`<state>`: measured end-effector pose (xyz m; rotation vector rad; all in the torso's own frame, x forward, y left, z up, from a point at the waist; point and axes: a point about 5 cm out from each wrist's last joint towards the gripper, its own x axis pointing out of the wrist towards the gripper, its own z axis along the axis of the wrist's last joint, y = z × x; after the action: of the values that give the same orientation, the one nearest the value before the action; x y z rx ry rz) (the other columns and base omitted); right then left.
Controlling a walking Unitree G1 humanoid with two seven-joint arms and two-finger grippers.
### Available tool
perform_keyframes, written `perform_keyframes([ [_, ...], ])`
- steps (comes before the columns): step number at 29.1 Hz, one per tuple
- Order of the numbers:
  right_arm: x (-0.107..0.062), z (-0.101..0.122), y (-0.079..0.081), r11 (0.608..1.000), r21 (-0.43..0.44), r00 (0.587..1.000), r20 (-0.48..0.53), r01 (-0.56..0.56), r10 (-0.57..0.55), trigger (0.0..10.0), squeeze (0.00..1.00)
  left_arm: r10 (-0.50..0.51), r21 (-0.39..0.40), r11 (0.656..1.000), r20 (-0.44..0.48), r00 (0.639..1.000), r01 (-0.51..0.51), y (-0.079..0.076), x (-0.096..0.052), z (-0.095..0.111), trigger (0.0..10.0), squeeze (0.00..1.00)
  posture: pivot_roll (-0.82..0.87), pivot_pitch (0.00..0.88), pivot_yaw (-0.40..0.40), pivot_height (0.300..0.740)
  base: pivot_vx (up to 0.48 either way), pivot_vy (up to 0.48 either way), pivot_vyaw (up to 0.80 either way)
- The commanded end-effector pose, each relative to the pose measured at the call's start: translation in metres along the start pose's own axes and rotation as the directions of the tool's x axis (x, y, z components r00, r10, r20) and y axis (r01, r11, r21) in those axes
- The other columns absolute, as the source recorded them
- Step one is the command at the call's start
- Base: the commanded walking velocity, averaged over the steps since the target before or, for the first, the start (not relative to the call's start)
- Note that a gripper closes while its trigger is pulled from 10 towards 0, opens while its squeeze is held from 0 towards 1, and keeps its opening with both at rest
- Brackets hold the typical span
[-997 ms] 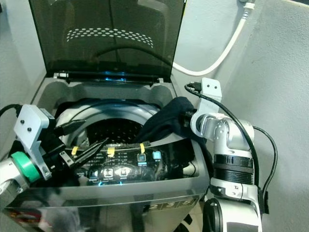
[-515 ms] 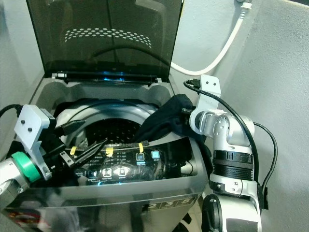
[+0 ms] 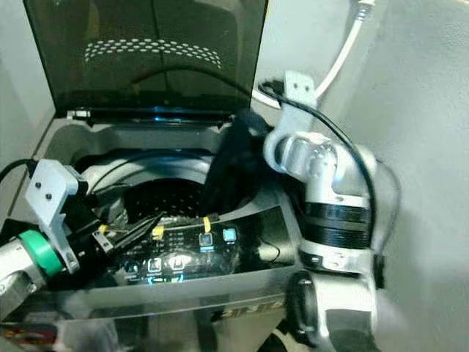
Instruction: Clothes washing
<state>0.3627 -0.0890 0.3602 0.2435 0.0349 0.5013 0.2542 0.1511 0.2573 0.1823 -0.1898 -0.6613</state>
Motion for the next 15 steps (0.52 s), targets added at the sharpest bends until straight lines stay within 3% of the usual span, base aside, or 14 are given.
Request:
perform_keyframes([
  [1,-0.002,0.03,0.033,0.981,0.022,0.972,0.141,-0.191,0.186,0.0,0.0,-0.009,0.003,1.0,-0.004,1.0,0.009,-0.001,-0.001,-0.001,10.0,0.0,0.13,0.072,0.0,0.74,0.0,0.0,0.0],
  [3,-0.003,0.038,0.042,0.968,0.057,0.956,0.179,-0.245,0.231,0.0,0.0,-0.008,0.004,1.0,-0.004,1.0,0.008,-0.001,-0.001,-0.001,10.0,0.0,0.13,0.072,0.0,0.74,0.0,0.0,0.0],
  [5,-0.012,0.064,0.063,0.886,0.162,0.87,0.329,-0.434,0.366,0.0,0.0,-0.006,0.005,1.0,-0.004,1.0,0.006,-0.001,-0.001,-0.001,10.0,0.0,0.13,0.071,-0.006,0.74,0.0,0.0,0.0],
  [6,-0.019,0.079,0.07,0.798,0.235,0.798,0.421,-0.554,0.431,0.0,0.0,-0.004,0.005,1.0,-0.003,1.0,0.004,-0.002,-0.001,-0.001,10.0,0.0,0.14,0.071,-0.008,0.74,0.0,0.0,0.0],
  [7,-0.019,0.079,0.07,0.798,0.235,0.798,0.421,-0.554,0.431,0.0,0.0,-0.004,0.005,1.0,-0.003,1.0,0.004,-0.002,-0.001,-0.001,10.0,0.0,0.14,0.071,-0.008,0.74,0.0,0.0,0.0],
  [8,-0.025,0.089,0.074,0.7,0.276,0.72,0.5,-0.659,0.481,0.0,0.0,-0.003,0.005,1.0,-0.002,1.0,0.003,-0.002,-0.001,-0.001,10.0,0.0,0.14,0.071,-0.011,0.74,0.0,0.0,0.0],
  [9,-0.025,0.089,0.074,0.7,0.276,0.72,0.5,-0.659,0.481,0.0,0.0,-0.003,0.005,1.0,-0.002,1.0,0.003,-0.002,-0.001,-0.001,10.0,0.0,0.14,0.071,-0.011,0.74,0.0,0.0,0.0],
  [11,-0.034,0.096,0.077,0.586,0.276,0.625,0.551,-0.762,0.553,0.0,0.0,0.001,0.005,1.0,-0.002,1.0,-0.001,-0.002,-0.002,-0.001,10.0,0.0,0.14,0.071,-0.013,0.74,0.0,0.0,0.0],
  [13,-0.037,0.091,0.077,0.605,0.234,0.628,0.498,-0.761,0.598,0.0,0.0,0.003,0.005,1.0,-0.002,1.0,-0.003,-0.002,-0.002,-0.001,10.0,0.0,0.14,0.072,-0.016,0.74,0.0,0.0,0.0],
  [14,-0.034,0.084,0.074,0.643,0.226,0.662,0.461,-0.732,0.591,0.0,0.0,0.004,0.005,1.0,-0.003,1.0,-0.004,-0.002,-0.002,-0.001,10.0,0.0,0.14,0.073,-0.015,0.74,0.0,0.0,0.0],
  [15,-0.034,0.084,0.074,0.643,0.226,0.662,0.461,-0.732,0.591,0.0,0.0,0.004,0.005,1.0,-0.003,1.0,-0.004,-0.002,-0.002,-0.001,10.0,0.0,0.14,0.073,-0.015,0.74,0.0,0.0,0.0],
])
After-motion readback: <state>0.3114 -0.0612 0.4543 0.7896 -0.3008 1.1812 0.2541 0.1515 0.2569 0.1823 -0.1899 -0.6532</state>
